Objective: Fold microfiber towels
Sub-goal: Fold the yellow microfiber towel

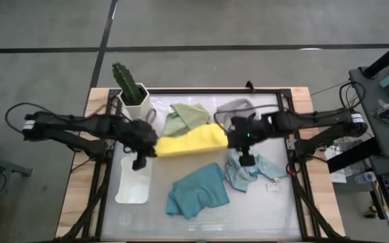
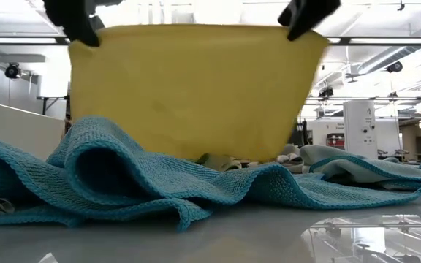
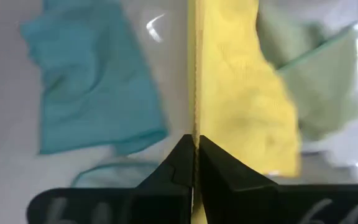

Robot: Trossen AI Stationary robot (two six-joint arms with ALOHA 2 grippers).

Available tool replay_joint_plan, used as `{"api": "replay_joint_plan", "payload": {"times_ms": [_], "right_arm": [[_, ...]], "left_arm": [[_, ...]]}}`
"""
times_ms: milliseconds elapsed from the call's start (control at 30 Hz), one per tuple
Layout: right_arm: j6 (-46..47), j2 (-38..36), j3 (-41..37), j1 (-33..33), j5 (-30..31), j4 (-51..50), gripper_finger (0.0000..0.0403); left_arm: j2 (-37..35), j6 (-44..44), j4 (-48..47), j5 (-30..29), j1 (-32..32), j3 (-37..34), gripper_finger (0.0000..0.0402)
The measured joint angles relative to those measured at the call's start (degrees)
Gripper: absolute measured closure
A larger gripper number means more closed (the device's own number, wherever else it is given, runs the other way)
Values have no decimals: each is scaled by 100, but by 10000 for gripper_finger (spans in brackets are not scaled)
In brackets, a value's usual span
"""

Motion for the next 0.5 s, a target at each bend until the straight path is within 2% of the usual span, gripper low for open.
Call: {"api": "replay_joint_plan", "payload": {"times_ms": [167,367,500], "right_arm": [[697,2,-623,556,-240,407,394],[1557,45,-1466,1189,-811,1491,394],[1924,180,-1837,1466,-1082,2062,394]], "left_arm": [[703,-420,393,15,-623,-38,401],[1443,-892,1160,42,-1346,-35,401],[1813,-1101,1270,39,-1611,48,401]]}}
